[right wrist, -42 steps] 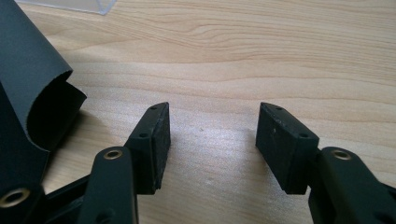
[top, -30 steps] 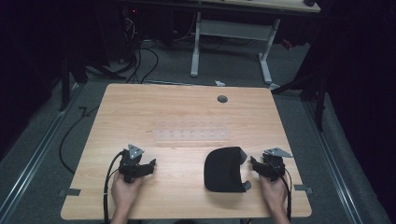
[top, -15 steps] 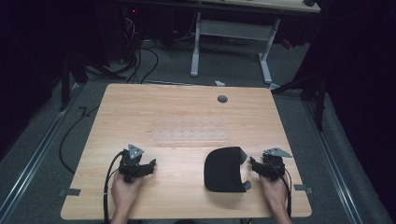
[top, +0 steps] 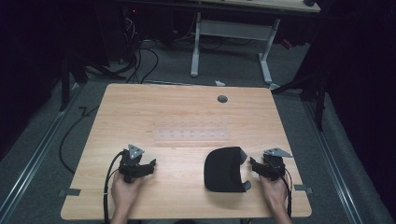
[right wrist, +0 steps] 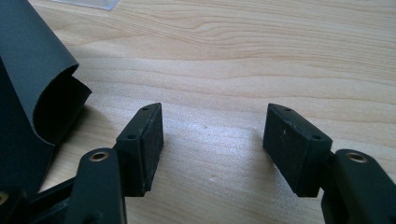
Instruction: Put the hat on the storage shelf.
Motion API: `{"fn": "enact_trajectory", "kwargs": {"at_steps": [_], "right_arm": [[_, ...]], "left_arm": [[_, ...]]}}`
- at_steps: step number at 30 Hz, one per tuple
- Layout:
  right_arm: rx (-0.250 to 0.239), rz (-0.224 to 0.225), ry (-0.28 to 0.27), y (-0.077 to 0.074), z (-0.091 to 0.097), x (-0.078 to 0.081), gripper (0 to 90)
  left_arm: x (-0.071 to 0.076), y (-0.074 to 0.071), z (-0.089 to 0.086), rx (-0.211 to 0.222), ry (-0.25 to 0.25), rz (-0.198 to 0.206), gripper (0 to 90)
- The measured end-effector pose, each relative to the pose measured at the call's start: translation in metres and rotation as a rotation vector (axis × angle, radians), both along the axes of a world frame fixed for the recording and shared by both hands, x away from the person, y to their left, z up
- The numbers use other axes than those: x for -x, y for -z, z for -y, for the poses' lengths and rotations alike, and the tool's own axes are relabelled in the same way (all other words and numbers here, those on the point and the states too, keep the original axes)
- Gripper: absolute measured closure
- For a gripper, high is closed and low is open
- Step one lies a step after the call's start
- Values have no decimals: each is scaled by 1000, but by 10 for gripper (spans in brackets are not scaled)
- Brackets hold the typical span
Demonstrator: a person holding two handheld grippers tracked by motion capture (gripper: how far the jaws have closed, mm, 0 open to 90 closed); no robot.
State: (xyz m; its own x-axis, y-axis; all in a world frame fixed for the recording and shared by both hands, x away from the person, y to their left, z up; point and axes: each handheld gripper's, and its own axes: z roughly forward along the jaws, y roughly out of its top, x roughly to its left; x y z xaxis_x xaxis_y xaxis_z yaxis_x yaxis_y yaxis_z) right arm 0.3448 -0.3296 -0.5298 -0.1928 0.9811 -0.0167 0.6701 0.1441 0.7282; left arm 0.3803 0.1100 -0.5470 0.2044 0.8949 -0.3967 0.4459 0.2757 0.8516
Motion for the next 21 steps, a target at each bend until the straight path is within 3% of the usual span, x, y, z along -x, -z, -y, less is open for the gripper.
{"fn": "enact_trajectory", "kwargs": {"at_steps": [10, 21], "right_arm": [[-97, 13, -31, -7, 7, 9, 380], [-206, 52, -118, -17, 5, 18, 377]], "left_arm": [[0, 0, 0, 0, 1, -1, 263], [0, 0, 0, 0, 2, -2, 262]]}}
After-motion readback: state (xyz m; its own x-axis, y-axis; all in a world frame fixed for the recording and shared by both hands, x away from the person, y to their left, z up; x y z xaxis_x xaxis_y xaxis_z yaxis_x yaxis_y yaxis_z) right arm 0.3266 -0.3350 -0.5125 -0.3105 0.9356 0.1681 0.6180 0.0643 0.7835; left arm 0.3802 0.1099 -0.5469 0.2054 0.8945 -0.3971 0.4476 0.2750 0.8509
